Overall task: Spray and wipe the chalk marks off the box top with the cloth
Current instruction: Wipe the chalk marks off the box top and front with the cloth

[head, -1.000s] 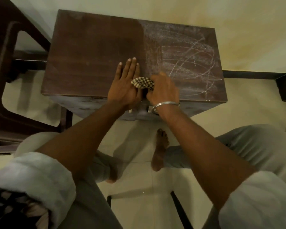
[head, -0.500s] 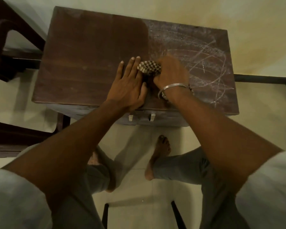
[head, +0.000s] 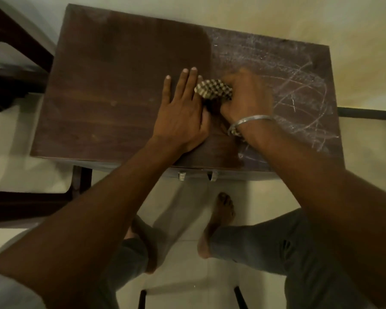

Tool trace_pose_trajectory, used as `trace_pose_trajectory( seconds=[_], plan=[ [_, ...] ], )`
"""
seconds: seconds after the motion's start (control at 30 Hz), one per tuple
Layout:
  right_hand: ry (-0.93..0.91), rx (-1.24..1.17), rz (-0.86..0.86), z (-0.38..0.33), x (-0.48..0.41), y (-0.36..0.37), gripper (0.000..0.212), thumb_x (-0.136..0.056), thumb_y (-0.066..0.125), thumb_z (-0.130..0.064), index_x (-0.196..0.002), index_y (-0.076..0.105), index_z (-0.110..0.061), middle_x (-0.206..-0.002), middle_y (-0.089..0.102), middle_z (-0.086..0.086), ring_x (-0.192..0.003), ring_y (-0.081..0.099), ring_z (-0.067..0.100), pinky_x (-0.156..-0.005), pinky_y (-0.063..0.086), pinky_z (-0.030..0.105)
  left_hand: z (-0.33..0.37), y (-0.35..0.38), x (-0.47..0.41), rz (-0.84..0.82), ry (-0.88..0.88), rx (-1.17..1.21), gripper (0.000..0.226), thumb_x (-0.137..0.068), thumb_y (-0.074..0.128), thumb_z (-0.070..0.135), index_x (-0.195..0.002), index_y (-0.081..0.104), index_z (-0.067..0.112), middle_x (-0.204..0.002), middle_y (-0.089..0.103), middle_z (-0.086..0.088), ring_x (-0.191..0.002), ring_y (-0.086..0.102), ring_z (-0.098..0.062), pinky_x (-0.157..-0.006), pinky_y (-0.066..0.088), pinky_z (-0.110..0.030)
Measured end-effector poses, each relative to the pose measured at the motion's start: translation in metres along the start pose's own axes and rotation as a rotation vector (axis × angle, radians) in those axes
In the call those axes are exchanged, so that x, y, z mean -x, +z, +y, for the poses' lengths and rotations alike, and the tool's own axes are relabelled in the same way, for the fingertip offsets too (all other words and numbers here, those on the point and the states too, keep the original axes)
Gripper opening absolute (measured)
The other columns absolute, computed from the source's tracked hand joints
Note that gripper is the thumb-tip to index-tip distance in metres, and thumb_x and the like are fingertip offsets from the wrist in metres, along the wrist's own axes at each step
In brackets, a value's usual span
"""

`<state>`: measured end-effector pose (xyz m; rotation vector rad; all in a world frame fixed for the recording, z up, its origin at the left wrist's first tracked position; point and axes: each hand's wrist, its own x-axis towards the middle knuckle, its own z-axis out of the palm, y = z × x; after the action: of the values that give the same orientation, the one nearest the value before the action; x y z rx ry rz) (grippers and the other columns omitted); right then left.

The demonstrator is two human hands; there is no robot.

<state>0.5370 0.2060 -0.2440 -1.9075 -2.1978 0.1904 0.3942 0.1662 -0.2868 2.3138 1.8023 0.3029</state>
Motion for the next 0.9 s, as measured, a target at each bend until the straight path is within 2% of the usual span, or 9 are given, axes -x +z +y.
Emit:
trace_pose_trajectory(
  seconds=[0.13,0.27,0.47,0.63,0.8,0.9],
  plan=[
    [0.011,-0.014,-0.004,0.001,-0.018,0.002,0.028,-0.077,0.067,-0.021,-0.104,0.07,-0.025,-0.107,0.063,0.006,-0.098,0.06,0.031,-0.073,0.05,0.037,-0.004,-0.003,-0.014,0.021,-0.042,0.034,0.071,-0.093,0.019,0.039,-0.156,0.02,0.005,-0.165,0.013,-0.013,-0.154,0.005,-0.026,-0.123,-0.001,-0.053],
    [0.083,-0.019,0.016,-0.007,-0.065,0.005,0.032,-0.076,0.063,-0.017,-0.107,0.07,-0.024,-0.11,0.067,0.006,-0.102,0.062,0.031,-0.08,0.055,0.04,-0.008,-0.004,-0.028,0.009,-0.08,0.041,0.07,-0.095,0.019,0.04,-0.157,0.015,0.006,-0.166,0.01,-0.013,-0.154,0.002,-0.026,-0.123,-0.002,-0.053],
    [0.012,-0.022,0.046,0.002,-0.051,0.01,0.04,-0.076,0.063,-0.018,-0.115,0.067,-0.026,-0.113,0.062,0.007,-0.107,0.056,0.031,-0.08,0.048,0.037,-0.016,-0.013,-0.043,-0.071,-0.096,0.042,0.063,-0.102,0.025,0.037,-0.157,0.016,0.007,-0.167,0.004,-0.011,-0.154,-0.003,-0.026,-0.122,-0.005,-0.055],
    [0.051,-0.038,0.056,-0.007,-0.101,0.007,0.029,-0.079,0.062,-0.017,-0.107,0.069,-0.022,-0.113,0.06,0.008,-0.107,0.057,0.031,-0.077,0.047,0.035,-0.016,-0.011,-0.056,-0.078,-0.104,0.027,0.063,-0.104,0.023,0.037,-0.158,0.01,0.006,-0.167,0.0,-0.011,-0.154,-0.006,-0.027,-0.121,-0.005,-0.057],
    [0.026,0.037,0.099,-0.005,-0.102,0.015,0.033,-0.08,0.06,-0.012,-0.111,0.066,-0.022,-0.112,0.056,0.008,-0.103,0.056,0.031,-0.069,0.037,0.03,-0.016,-0.011,-0.063,-0.073,-0.099,0.042,0.063,-0.104,0.024,0.037,-0.158,0.011,0.006,-0.167,0.001,-0.011,-0.154,-0.006,-0.027,-0.121,-0.006,-0.057],
    [0.057,0.032,0.108,-0.01,-0.123,0.015,0.03,-0.08,0.059,-0.007,-0.106,0.067,-0.02,-0.114,0.056,0.008,-0.105,0.056,0.03,-0.074,0.042,0.032,-0.017,-0.01,-0.064,-0.064,-0.101,0.028,0.064,-0.103,0.023,0.038,-0.158,0.013,0.006,-0.167,0.003,-0.01,-0.154,-0.004,-0.027,-0.121,-0.005,-0.058]
  ],
)
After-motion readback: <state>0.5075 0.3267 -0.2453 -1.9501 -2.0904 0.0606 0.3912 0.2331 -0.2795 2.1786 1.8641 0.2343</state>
